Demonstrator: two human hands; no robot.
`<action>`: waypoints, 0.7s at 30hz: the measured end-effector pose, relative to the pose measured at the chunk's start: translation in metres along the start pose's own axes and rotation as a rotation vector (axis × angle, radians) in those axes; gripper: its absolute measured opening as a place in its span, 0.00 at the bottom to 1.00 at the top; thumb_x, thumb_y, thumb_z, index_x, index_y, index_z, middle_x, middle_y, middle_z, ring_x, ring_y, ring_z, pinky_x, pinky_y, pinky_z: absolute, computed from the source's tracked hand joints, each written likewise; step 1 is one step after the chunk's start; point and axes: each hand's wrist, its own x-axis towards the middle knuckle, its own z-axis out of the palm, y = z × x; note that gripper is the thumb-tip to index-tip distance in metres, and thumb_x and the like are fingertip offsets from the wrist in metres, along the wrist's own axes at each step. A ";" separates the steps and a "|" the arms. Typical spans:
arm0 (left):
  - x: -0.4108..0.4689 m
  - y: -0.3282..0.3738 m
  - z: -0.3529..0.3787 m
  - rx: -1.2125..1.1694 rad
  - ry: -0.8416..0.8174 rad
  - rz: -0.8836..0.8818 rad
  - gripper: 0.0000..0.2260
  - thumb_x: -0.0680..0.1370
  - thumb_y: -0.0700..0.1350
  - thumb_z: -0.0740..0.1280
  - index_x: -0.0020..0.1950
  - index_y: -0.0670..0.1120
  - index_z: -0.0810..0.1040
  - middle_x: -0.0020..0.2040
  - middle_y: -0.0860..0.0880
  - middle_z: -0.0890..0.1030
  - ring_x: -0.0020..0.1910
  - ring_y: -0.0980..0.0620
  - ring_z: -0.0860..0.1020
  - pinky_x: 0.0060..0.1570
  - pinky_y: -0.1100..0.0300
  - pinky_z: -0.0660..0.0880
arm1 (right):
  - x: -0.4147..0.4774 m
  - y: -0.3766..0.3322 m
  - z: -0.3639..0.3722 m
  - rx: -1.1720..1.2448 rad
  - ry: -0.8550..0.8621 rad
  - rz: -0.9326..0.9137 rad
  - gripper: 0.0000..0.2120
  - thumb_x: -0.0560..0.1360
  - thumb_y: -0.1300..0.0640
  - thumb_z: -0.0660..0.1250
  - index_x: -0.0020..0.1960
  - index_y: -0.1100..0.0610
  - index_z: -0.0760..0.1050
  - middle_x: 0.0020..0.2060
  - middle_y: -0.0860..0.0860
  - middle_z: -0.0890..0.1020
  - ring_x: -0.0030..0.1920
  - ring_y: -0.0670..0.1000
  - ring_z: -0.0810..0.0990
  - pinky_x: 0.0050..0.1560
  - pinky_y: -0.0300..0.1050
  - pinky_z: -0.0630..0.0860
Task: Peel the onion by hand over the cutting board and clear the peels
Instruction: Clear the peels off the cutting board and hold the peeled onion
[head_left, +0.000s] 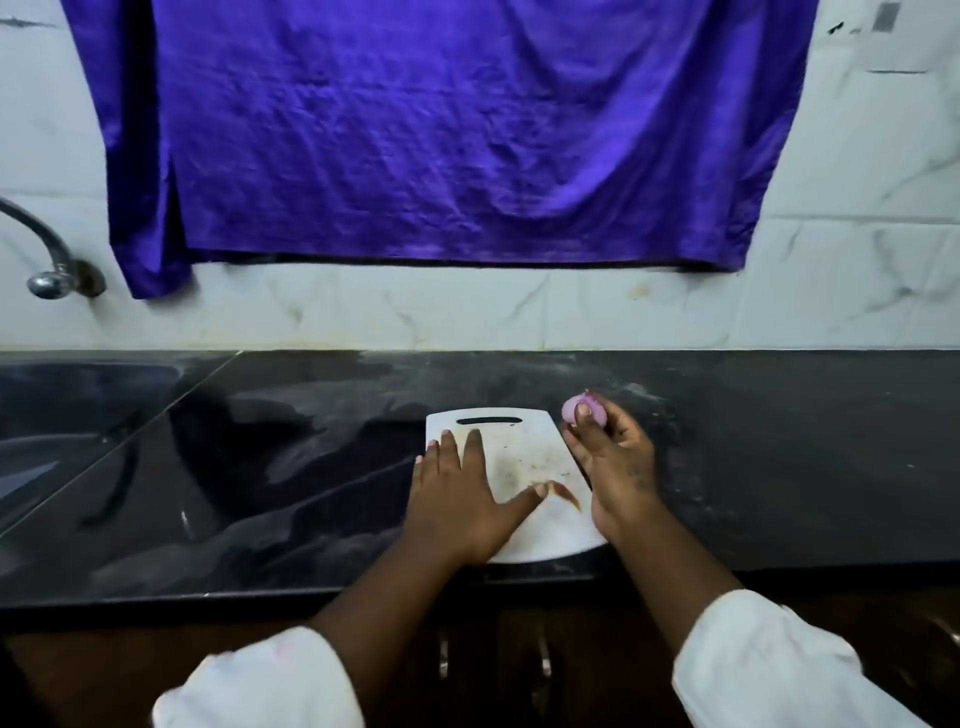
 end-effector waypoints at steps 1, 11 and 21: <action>0.015 0.001 0.000 -0.006 -0.037 -0.035 0.50 0.75 0.77 0.55 0.86 0.48 0.42 0.86 0.40 0.42 0.85 0.41 0.41 0.83 0.44 0.41 | 0.007 0.006 -0.003 0.013 0.024 0.020 0.10 0.77 0.51 0.73 0.58 0.49 0.81 0.56 0.57 0.86 0.62 0.59 0.84 0.34 0.52 0.81; 0.065 0.027 0.021 -0.202 -0.304 0.092 0.32 0.83 0.55 0.59 0.85 0.50 0.53 0.86 0.45 0.55 0.85 0.46 0.52 0.83 0.49 0.51 | 0.038 0.035 -0.012 0.128 0.145 -0.046 0.10 0.78 0.60 0.72 0.59 0.57 0.81 0.52 0.57 0.86 0.56 0.57 0.84 0.59 0.55 0.81; 0.049 0.021 0.025 -0.001 -0.244 0.621 0.19 0.85 0.48 0.64 0.76 0.49 0.75 0.78 0.51 0.73 0.76 0.51 0.72 0.74 0.52 0.70 | 0.036 0.035 -0.014 0.175 0.132 -0.090 0.13 0.79 0.58 0.71 0.62 0.57 0.79 0.58 0.61 0.85 0.56 0.57 0.86 0.61 0.53 0.81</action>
